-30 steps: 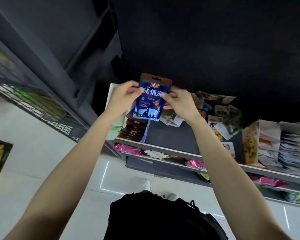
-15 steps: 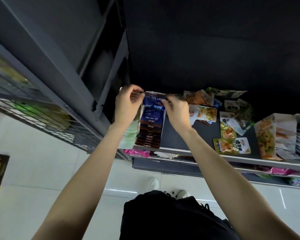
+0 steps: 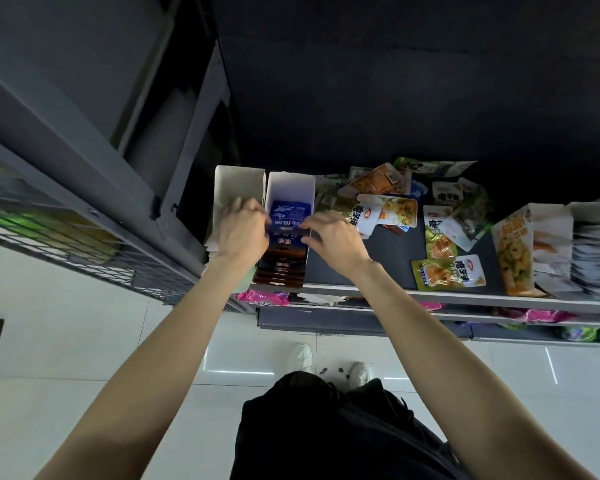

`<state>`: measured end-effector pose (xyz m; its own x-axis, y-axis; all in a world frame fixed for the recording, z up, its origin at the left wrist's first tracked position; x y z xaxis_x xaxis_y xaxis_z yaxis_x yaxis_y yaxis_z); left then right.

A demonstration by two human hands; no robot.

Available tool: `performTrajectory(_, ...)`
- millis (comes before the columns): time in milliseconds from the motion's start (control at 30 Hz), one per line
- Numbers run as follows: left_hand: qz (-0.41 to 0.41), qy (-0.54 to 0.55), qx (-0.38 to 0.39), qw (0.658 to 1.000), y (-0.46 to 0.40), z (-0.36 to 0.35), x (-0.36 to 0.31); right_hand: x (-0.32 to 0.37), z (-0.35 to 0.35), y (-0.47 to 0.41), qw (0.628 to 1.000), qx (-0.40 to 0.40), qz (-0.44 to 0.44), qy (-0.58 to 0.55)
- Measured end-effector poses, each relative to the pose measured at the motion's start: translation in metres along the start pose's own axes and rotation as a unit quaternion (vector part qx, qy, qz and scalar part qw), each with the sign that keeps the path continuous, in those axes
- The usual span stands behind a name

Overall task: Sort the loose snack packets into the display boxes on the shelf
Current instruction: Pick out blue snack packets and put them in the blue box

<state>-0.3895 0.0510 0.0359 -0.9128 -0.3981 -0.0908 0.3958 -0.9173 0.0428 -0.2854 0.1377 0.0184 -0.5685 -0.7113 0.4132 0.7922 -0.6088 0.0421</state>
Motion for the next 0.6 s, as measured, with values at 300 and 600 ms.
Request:
performTrajectory(300, -0.116, 0.178, -0.207, 0.955, -0.009, 0.033, -0.123, -0.141, 0.065, 0.058, 0.986, -0.115, -0.078, -0.091)
performTrajectory(600, -0.101, 0.103, -0.044, 0.989, -0.104, -0.092, -0.200, -0.225, 0.043, 0.020, 0.998, -0.037, -0.052, -0.016)
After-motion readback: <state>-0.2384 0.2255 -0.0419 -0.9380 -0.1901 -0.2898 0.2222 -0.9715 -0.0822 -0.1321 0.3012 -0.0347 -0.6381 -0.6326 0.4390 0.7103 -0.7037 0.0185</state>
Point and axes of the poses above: each hand's wrist, its own y-axis away from the middle knuckle, its own z-axis out of the back of the hand, x = y × z, the point moved 10 cm from there along -y, towards the middle knuckle, and after that the axes turned 13 degrees about -z, right-handed, at the moved point
